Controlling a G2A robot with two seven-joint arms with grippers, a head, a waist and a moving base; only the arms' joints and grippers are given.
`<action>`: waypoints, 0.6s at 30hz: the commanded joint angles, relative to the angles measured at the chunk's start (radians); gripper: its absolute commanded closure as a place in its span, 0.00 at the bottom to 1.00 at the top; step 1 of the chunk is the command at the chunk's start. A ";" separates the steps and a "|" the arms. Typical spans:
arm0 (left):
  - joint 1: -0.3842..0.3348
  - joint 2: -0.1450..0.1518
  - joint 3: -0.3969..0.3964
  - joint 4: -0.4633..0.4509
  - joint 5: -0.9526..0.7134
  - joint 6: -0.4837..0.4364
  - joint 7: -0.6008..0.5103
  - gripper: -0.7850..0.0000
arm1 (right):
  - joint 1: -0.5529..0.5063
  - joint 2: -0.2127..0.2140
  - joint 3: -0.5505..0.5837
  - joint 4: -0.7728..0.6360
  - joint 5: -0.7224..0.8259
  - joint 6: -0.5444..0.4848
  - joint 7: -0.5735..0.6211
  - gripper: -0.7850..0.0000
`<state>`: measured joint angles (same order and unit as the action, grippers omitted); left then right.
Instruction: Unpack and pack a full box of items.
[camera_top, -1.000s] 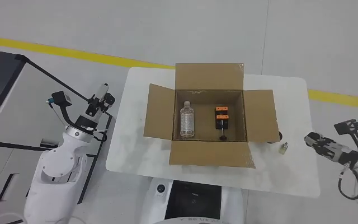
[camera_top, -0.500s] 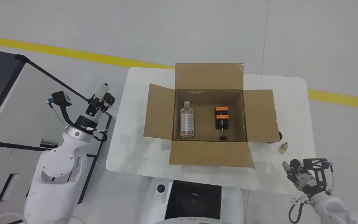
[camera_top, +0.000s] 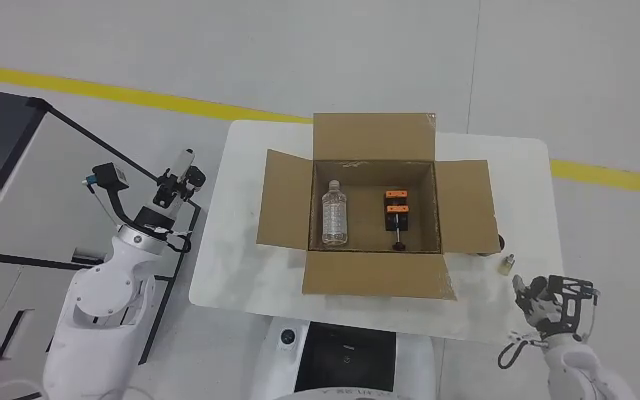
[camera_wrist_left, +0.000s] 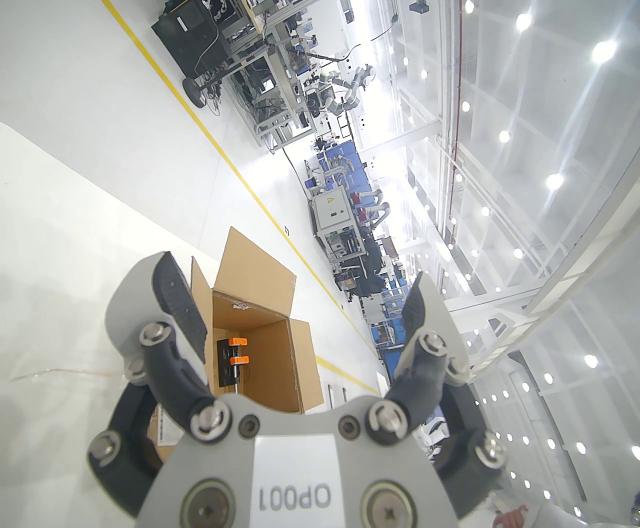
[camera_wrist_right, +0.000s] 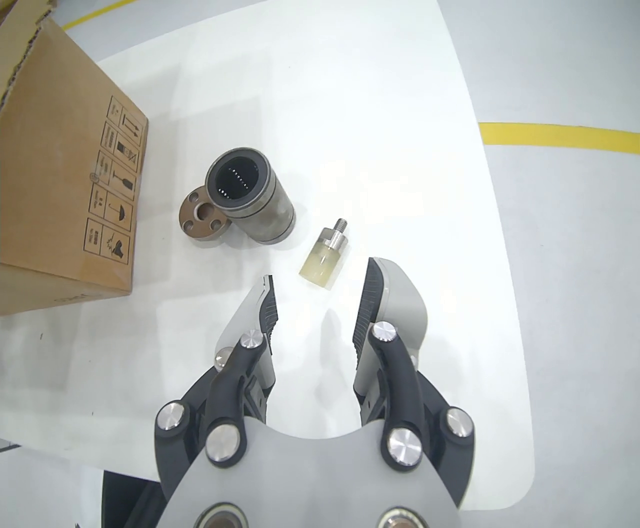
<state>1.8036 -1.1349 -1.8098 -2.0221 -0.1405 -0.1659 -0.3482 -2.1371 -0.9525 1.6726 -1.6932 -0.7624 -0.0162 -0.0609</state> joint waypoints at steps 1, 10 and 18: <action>0.000 0.000 0.000 0.000 0.000 0.000 0.000 0.00 | 0.023 -0.003 -0.024 0.018 0.015 -0.025 0.021 0.59; 0.000 0.000 0.000 0.000 0.000 0.000 0.000 0.00 | 0.055 -0.004 -0.034 0.035 -0.017 -0.023 0.051 0.55; 0.000 0.000 0.000 0.000 0.000 0.000 0.000 0.00 | 0.181 -0.023 -0.093 0.118 -0.012 0.056 0.070 0.64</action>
<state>1.8036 -1.1349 -1.8098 -2.0221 -0.1405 -0.1659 -0.3482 -1.9687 -0.9737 1.5861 -1.5837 -0.7764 0.0378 0.0044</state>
